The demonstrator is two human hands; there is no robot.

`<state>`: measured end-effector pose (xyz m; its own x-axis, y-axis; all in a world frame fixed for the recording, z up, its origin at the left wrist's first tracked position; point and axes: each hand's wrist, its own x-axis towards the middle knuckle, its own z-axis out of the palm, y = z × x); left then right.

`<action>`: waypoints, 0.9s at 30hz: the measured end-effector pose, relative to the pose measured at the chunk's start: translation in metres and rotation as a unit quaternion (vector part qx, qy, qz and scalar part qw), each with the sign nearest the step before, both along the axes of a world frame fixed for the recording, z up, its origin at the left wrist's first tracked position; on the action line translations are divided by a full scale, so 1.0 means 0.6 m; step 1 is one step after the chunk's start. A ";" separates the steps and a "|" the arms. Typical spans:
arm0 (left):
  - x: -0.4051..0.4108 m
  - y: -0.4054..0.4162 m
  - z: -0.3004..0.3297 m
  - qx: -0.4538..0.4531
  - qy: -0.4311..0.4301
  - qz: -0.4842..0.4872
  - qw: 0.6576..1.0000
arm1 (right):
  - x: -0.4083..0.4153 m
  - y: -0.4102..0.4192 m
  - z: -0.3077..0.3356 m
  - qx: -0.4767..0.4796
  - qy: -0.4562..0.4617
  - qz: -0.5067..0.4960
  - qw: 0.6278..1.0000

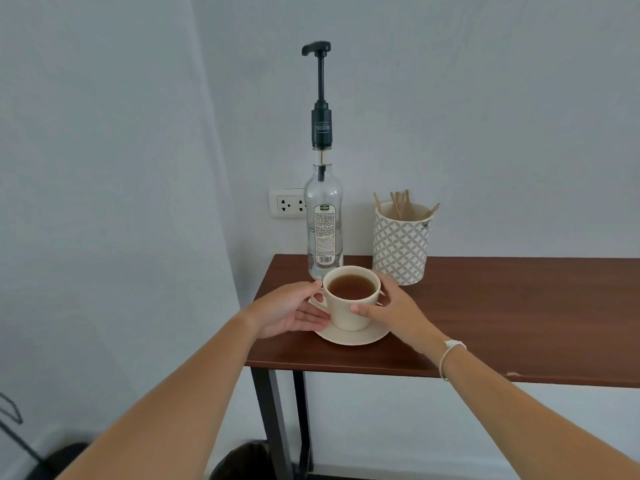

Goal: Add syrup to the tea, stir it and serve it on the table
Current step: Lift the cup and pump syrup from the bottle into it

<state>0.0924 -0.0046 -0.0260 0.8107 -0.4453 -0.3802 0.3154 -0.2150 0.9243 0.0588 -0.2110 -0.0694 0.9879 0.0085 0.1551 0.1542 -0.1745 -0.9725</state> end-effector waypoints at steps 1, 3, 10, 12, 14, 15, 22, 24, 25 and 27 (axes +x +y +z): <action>0.001 -0.001 0.000 0.005 -0.002 0.002 1.000 | 0.000 -0.001 0.000 0.001 -0.001 0.003 1.000; 0.003 -0.001 -0.001 0.009 -0.004 0.007 1.000 | -0.002 -0.002 0.002 0.009 -0.005 0.009 1.000; -0.001 -0.009 0.008 -0.047 0.013 0.022 0.999 | -0.003 -0.001 0.015 0.011 -0.018 0.010 1.000; -0.003 -0.011 0.015 -0.080 0.014 0.033 0.996 | 0.000 0.000 0.024 0.006 -0.032 0.004 0.999; -0.001 -0.013 0.020 -0.105 0.015 0.048 0.993 | 0.006 0.002 0.037 -0.004 -0.046 0.002 0.999; 0.000 -0.013 0.022 -0.114 0.016 0.054 0.992 | 0.009 0.003 0.045 -0.010 -0.051 0.004 0.999; 0.013 -0.012 0.059 -0.167 0.006 0.111 0.980 | 0.034 0.022 0.110 -0.042 -0.083 0.013 0.996; 0.016 -0.007 0.075 -0.184 0.002 0.121 0.975 | 0.040 0.030 0.132 -0.050 -0.087 0.018 0.995; 0.017 -0.003 0.085 -0.190 0.000 0.124 0.974 | 0.042 0.035 0.143 -0.052 -0.091 0.019 0.994; 0.020 0.005 0.105 -0.199 -0.005 0.134 0.971 | 0.049 0.043 0.164 -0.058 -0.102 0.018 0.993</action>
<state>0.1042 -0.0016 0.0369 0.9203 -0.3278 -0.2135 0.3020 0.2484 0.9204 0.0883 -0.1849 0.0293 0.9350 0.0732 0.3470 0.3534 -0.2740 -0.8944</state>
